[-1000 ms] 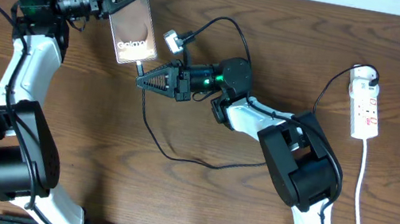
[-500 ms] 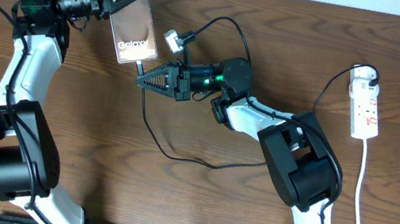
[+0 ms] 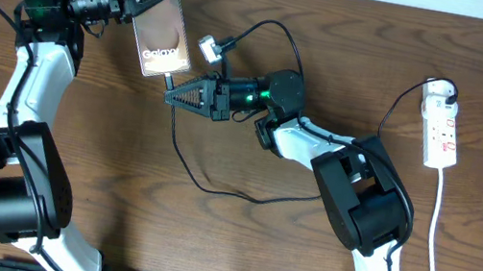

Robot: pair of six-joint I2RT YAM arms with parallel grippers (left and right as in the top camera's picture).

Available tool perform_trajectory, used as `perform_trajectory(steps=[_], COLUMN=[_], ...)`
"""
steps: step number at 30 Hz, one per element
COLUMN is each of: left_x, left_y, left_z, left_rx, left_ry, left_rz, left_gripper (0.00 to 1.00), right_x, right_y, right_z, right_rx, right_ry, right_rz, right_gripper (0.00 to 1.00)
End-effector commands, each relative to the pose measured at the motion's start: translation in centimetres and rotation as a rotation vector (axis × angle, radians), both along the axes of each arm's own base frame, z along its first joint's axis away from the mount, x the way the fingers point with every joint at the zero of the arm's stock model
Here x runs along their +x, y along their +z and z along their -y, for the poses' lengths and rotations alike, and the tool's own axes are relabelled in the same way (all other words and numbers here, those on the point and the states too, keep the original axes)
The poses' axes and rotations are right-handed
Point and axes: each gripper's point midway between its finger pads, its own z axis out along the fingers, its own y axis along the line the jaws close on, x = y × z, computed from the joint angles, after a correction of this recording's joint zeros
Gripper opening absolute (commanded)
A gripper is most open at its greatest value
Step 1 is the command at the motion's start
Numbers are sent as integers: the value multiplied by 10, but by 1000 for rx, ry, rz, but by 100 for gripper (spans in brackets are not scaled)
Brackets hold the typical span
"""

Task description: Plug charger to phone and switch on socket

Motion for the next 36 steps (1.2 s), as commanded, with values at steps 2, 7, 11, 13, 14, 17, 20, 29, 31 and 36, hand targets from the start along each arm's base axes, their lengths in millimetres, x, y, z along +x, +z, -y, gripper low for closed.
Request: perform_trajectory(steps=[2, 7, 11, 13, 14, 17, 20, 29, 31, 36], left_x=[-8, -9, -12, -15, -16, -18, -19, -21, -21, -21], left_y=[10, 10, 10, 11, 11, 11, 11, 11, 11, 11], left_z=[5, 5, 6, 7, 8, 8, 8, 20, 21, 21], left_rx=[2, 6, 14, 19, 19, 18, 18, 17, 17, 17], left_ry=[-27, -35, -53, -72, -77, -92, -94, -119, -123, -124], left_rz=[21, 31, 52, 70, 70, 70, 70, 70, 70, 70], left_gripper=[7, 7, 8, 7, 7, 8, 7, 7, 7, 7], right_x=[13, 17, 18, 19, 20, 24, 28, 34, 34, 35], right_y=[8, 10, 10, 10, 10, 11, 12, 15, 18, 23], right_z=[0, 0, 0, 1, 1, 3, 6, 11, 11, 10], right_rx=[23, 27, 28, 30, 32, 36, 39, 48, 52, 62], right_ry=[-58, -73, -78, -83, -88, -104, -114, -128, -125, -124], right_rz=[-34, -52, -53, -54, -55, -57, -55, -42, -35, -21], right_gripper=[1, 1, 1, 1, 1, 1, 1, 1, 1, 1])
